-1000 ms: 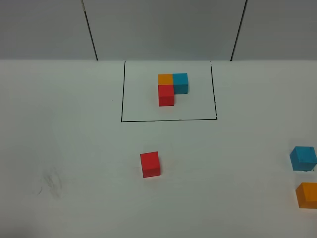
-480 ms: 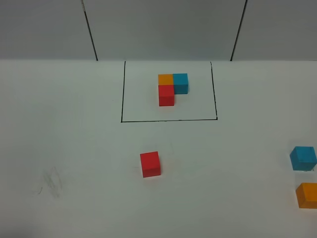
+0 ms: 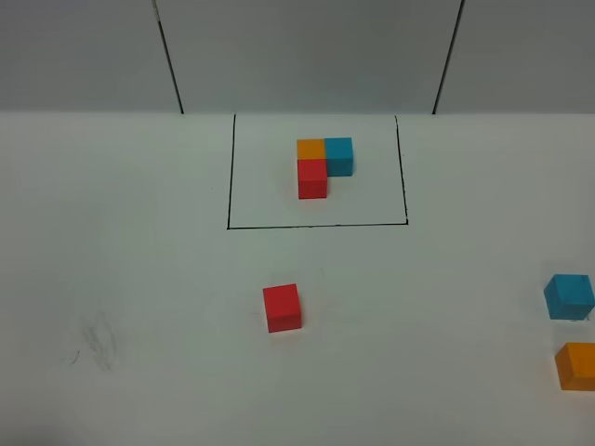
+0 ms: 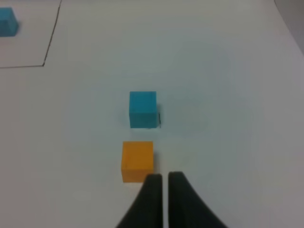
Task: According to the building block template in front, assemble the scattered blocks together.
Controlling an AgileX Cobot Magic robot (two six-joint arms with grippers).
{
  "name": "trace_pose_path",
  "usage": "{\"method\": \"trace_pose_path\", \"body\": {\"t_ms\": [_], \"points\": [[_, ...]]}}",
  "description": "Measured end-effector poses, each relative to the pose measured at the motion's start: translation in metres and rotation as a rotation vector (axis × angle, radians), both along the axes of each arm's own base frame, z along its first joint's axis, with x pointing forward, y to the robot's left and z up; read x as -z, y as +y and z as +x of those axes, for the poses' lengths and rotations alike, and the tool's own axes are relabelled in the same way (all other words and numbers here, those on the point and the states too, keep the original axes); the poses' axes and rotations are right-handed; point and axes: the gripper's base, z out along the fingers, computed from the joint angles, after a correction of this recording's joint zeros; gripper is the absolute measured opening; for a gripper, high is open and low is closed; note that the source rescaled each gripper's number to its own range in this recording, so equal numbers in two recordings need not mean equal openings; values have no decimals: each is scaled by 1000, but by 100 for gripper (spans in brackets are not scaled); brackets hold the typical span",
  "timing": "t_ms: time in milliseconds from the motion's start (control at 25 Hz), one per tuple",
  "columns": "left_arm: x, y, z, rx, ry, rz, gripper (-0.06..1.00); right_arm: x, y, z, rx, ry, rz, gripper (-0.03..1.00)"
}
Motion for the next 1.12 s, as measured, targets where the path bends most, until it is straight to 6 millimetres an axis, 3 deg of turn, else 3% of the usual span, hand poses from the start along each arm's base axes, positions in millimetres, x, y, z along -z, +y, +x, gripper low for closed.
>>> {"method": "trace_pose_path", "body": {"t_ms": [1120], "points": [[0, 0, 0, 2, -5, 0, 0, 0, 0, 0, 0, 0, 0, 0]]}}
